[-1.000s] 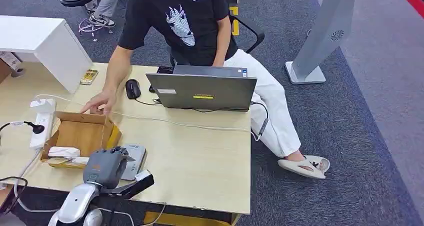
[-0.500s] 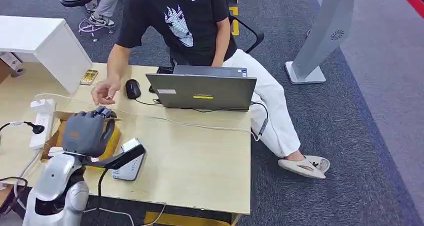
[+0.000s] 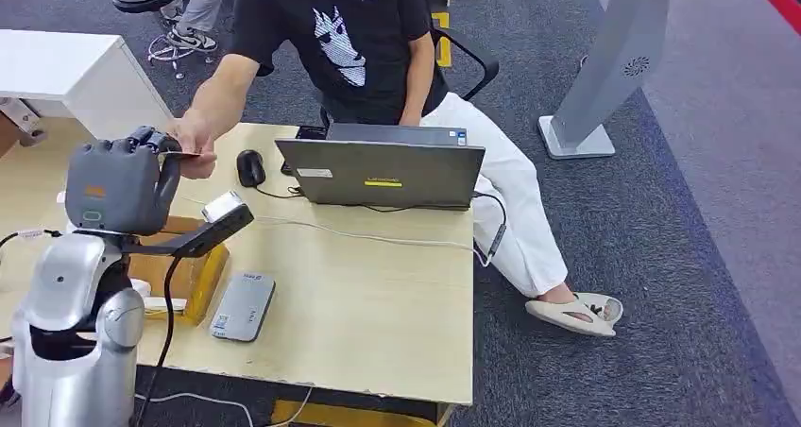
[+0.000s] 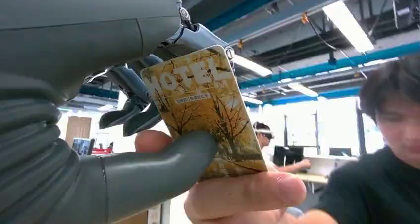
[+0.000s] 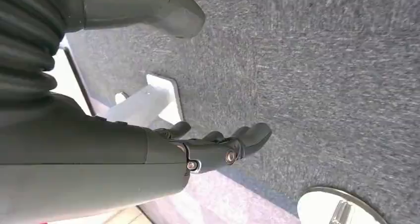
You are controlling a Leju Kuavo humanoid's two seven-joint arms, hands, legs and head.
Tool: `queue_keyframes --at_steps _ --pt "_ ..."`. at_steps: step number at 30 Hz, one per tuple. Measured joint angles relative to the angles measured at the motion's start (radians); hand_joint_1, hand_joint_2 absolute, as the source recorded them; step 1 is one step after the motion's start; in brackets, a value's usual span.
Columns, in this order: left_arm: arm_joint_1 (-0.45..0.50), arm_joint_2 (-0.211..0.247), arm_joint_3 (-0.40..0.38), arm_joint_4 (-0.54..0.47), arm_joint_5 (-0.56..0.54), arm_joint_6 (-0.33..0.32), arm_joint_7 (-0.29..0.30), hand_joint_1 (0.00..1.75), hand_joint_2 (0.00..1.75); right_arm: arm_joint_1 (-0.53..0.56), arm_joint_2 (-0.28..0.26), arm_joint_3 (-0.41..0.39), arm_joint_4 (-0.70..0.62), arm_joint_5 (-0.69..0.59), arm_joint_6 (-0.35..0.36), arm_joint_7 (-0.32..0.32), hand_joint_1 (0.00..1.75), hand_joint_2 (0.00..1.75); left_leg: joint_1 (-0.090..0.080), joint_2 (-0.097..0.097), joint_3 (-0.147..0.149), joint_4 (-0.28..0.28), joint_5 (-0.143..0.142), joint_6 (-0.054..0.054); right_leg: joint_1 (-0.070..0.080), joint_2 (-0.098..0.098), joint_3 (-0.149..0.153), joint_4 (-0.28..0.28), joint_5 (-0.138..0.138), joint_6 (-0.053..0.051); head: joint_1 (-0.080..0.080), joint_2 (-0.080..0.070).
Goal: Pass the card to the sensor for recognition and then transmit it.
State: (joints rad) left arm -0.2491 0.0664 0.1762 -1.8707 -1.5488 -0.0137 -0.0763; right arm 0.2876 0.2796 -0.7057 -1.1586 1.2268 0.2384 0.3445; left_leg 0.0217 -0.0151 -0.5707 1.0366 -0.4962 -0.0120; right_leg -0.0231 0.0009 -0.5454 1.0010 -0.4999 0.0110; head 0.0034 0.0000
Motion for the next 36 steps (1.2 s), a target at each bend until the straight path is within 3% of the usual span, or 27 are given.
queue_keyframes --at_steps 2,3,4,15,20,25,31,36 --pt "-0.018 -0.002 0.003 -0.006 0.013 -0.021 0.006 1.75 1.75 -0.002 0.0 -0.004 0.005 0.003 0.002 0.0 0.0 1.75 0.0 0.0 0.0 0.0 0.0 0.0 0.0 0.0 0.0 0.0 0.0 0.0 0.0 0.0" --pt "-0.024 -0.003 0.006 -0.008 0.019 -0.03 0.008 0.35 1.75 -0.002 0.0 -0.008 0.007 0.005 0.003 -0.001 0.0 1.75 0.0 0.0 0.0 0.0 0.0 0.0 0.0 0.0 0.0 0.0 0.0 0.0 0.0 0.0" --pt "-0.027 -0.004 0.009 -0.009 0.024 -0.038 0.01 0.0 1.75 -0.002 0.0 -0.011 0.009 0.01 0.003 -0.002 0.0 1.75 0.0 0.0 0.0 0.0 0.0 0.0 0.0 0.0 0.0 0.0 0.0 0.0 0.0 0.0" --pt "-0.026 -0.018 0.04 -0.011 0.065 -0.038 0.002 0.0 1.75 -0.008 0.0 -0.041 0.033 0.039 0.001 -0.022 0.0 1.75 0.0 0.0 -0.001 0.0 0.0 0.0 0.0 0.0 0.0 0.0 0.0 0.0 0.0 0.0" --pt "0.012 -0.058 0.061 -0.036 0.183 -0.047 -0.041 0.0 1.75 -0.009 0.0 -0.045 0.039 0.043 0.0 -0.022 0.0 1.75 0.0 0.0 -0.001 0.0 0.0 0.0 0.0 0.0 0.0 0.0 0.0 0.0 0.0 0.0" --pt "0.158 -0.069 0.05 -0.097 0.185 0.025 -0.094 0.0 1.75 -0.009 0.0 -0.045 0.04 0.014 -0.01 -0.021 0.0 1.75 0.0 0.001 -0.001 0.0 -0.001 0.0 0.0 0.001 -0.001 0.0 -0.001 0.0 0.0 0.0" --pt "0.386 -0.044 -0.002 -0.23 0.196 0.06 -0.086 0.0 1.75 -0.007 0.0 -0.045 0.038 -0.041 -0.018 0.016 0.0 1.75 0.0 0.001 -0.001 0.0 -0.001 0.001 0.0 0.001 -0.002 0.0 -0.002 0.0 0.0 0.0" --pt "0.458 -0.025 -0.018 -0.282 0.194 0.068 -0.085 0.0 1.75 -0.007 0.0 -0.043 0.037 -0.048 -0.018 0.022 0.0 1.75 0.0 0.001 -0.001 0.0 -0.001 0.001 0.0 0.0 -0.001 0.0 -0.002 0.001 0.0 0.0"
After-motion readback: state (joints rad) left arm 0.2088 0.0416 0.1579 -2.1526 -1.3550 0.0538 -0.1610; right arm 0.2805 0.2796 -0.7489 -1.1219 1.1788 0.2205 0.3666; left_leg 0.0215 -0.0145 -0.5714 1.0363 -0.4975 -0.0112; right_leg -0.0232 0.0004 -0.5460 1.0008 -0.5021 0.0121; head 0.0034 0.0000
